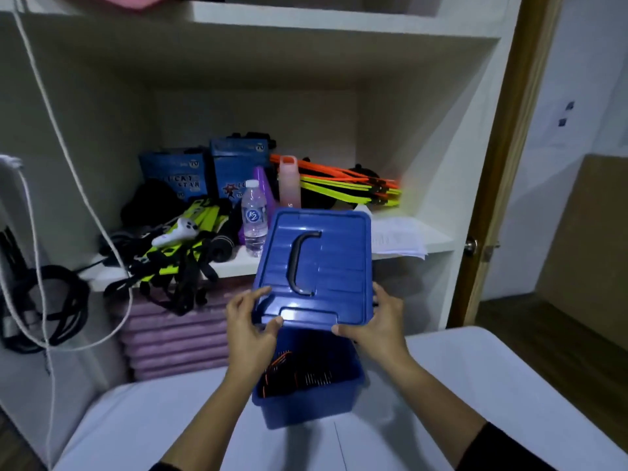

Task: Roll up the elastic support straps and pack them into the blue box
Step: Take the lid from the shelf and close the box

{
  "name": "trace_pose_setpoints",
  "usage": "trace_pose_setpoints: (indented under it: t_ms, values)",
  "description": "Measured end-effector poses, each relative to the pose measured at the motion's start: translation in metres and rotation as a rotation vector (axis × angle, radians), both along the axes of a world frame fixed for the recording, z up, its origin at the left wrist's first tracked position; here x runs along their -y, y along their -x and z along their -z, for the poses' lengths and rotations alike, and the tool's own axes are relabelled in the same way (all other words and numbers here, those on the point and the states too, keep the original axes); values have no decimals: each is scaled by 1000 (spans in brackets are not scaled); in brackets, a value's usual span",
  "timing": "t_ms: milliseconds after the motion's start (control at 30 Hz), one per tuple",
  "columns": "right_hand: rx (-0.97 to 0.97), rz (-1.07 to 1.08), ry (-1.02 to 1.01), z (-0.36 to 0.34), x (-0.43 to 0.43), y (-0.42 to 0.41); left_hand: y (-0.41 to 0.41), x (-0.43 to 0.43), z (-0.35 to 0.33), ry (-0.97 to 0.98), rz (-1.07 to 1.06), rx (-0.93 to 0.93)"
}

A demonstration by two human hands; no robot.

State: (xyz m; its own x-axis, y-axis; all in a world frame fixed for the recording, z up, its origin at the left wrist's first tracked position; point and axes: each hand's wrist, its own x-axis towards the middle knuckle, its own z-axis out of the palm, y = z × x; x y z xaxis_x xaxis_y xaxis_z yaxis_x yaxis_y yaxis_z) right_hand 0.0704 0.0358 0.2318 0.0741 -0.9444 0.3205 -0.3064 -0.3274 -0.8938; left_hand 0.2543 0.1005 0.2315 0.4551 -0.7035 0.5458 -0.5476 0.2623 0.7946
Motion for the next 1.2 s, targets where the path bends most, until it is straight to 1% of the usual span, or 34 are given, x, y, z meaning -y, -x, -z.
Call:
trace_pose_setpoints:
  t_ms: [200,267,367,433,500,567,667,767,833,1033,1133,1200]
  values:
    - [28,17,-151,93,-19,-2,-6,-12,70,-207,32,-7]
    - [-28,53,-210,123,-20,-5,-9,-15,88,-283,46,-16]
    - [-67,61,-272,150,-23,-11,-12,-17,109,-390,54,-33]
    - [-96,54,-302,163,-24,-15,-16,-13,119,-448,42,-27]
    - [-125,49,-308,156,-30,-17,-20,-9,128,-492,23,0]
    - [-102,36,-303,153,-29,-16,-23,-3,134,-520,7,9]
    - [-76,1,-370,161,-20,-15,-27,6,145,-570,-36,27]
    - [-132,-22,-443,166,-21,-19,-30,11,156,-630,-82,73]
    - [-96,-38,-427,169,-19,-18,-31,13,162,-653,-84,89]
    - [-160,-48,-313,177,-19,-21,-38,22,169,-679,-86,101]
    - [-234,-68,-256,179,-16,-22,-41,25,174,-688,-83,82]
    - [-339,-51,-209,180,-14,-22,-44,29,177,-685,-96,66]
